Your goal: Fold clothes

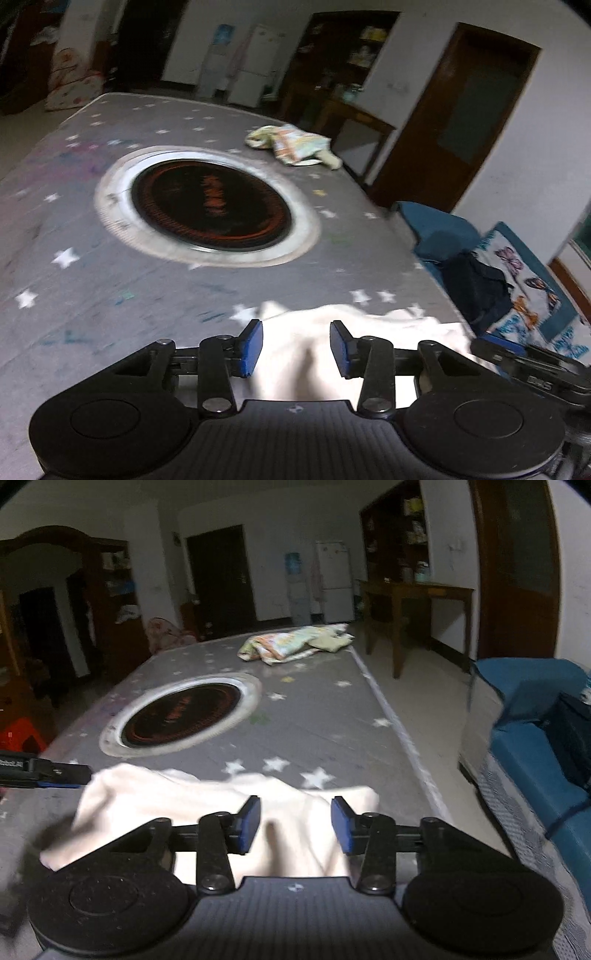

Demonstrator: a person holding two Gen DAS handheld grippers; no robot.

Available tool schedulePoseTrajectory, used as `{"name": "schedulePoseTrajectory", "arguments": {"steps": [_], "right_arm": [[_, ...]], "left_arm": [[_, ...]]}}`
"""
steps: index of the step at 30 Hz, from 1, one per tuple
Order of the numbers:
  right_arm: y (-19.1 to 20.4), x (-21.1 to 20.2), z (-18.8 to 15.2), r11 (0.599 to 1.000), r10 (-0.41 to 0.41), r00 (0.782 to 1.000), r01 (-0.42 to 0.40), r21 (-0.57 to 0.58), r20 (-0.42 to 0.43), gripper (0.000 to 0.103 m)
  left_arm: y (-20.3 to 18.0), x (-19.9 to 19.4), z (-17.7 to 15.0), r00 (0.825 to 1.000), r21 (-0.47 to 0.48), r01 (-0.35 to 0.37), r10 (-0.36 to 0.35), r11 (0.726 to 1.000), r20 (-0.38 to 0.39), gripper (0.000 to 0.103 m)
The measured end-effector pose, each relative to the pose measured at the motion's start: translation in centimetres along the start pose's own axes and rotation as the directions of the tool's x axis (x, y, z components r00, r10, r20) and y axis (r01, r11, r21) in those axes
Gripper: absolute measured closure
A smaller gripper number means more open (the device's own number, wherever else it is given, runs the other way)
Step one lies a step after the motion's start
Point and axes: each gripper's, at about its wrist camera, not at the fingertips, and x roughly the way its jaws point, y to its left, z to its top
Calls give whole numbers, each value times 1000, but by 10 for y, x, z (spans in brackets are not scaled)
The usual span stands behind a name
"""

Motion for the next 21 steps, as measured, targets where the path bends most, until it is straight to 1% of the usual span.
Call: {"name": "schedulePoseTrajectory", "arguments": {"steps": [2, 6, 10, 15, 16, 21], "right_arm": [[3, 10, 3, 1000, 29, 999, -29, -2, -17, 69], [3, 30, 4, 1000, 21, 998, -21, 3, -58, 69], [-1, 47, 1, 1000, -10, 996, 10, 0, -92, 69], [0, 53, -3, 998, -43, 995, 39, -52, -89, 69], [1, 53, -3, 997, -45, 995, 40, -62, -89, 69], [6, 43, -1, 995, -50, 996, 43, -90, -74, 65]], "left_arm": [[-8, 6, 2, 1000, 15, 31, -31, 999, -8, 62], [-17, 23, 3, 997, 30, 64, -62, 998, -38, 63], [-15, 41, 2, 997, 33, 43, -41, 999, -71, 65], [-7, 58, -1, 995, 32, 8, -4, 999, -101, 65], [-7, 60, -2, 995, 39, 0, 4, 999, -99, 68], [-13, 48, -4, 997, 74, -5, 11, 997, -77, 67]]}}
